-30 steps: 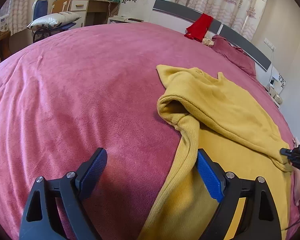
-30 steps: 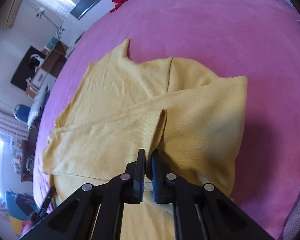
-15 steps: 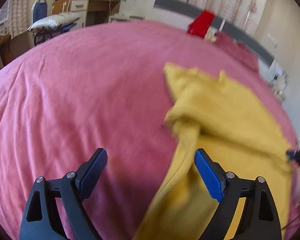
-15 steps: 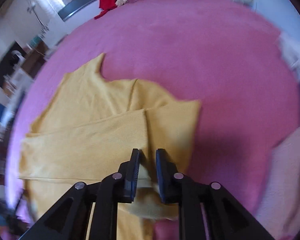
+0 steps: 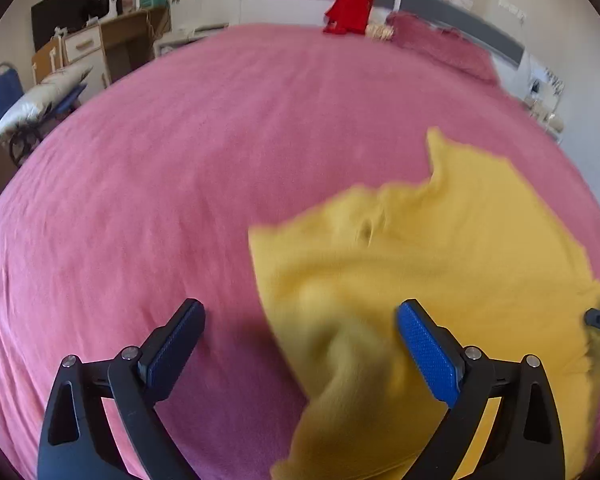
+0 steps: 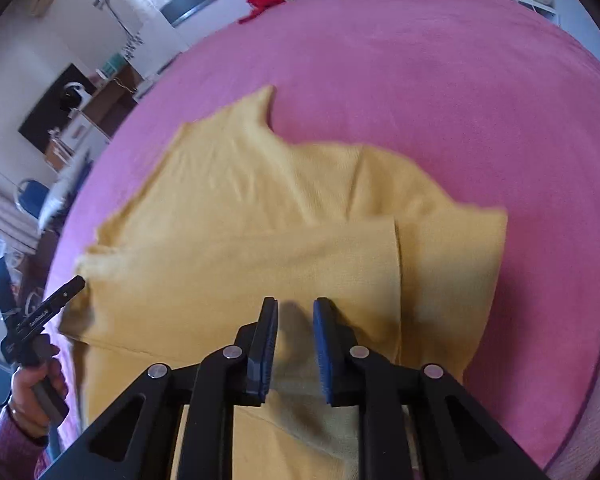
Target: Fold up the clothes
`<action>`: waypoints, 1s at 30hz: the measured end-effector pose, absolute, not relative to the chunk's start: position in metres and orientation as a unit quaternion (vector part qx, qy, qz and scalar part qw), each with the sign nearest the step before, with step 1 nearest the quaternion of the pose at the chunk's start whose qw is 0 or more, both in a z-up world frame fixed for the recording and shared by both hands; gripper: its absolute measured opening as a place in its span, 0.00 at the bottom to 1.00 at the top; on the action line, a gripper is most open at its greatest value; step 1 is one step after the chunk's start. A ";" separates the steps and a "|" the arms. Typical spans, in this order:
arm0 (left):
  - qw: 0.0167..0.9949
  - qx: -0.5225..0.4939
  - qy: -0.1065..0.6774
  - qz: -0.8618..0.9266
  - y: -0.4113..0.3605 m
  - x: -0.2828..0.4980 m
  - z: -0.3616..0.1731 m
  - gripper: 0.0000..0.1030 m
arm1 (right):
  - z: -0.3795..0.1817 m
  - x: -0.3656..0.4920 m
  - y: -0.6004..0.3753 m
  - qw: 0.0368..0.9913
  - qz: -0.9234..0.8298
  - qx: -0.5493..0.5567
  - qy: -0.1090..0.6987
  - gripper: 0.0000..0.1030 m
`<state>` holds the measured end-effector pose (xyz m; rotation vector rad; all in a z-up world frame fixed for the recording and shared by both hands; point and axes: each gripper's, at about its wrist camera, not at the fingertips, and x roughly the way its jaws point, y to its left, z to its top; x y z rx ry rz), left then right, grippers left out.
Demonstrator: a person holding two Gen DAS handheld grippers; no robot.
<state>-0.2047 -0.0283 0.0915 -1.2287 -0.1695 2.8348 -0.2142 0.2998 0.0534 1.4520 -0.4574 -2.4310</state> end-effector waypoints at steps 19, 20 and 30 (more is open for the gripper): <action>0.201 -0.521 -0.003 0.830 0.084 -0.415 0.059 0.96 | 0.020 -0.430 0.270 0.233 -0.742 0.548 -0.309 0.30; 0.200 -0.521 0.002 0.830 0.086 -0.417 0.056 0.98 | 0.016 -0.432 0.268 0.237 -0.740 0.546 -0.314 0.30; 0.207 -0.506 -0.110 0.830 0.061 -0.415 0.073 0.08 | 0.049 -0.421 0.254 0.244 -0.770 0.516 -0.285 0.05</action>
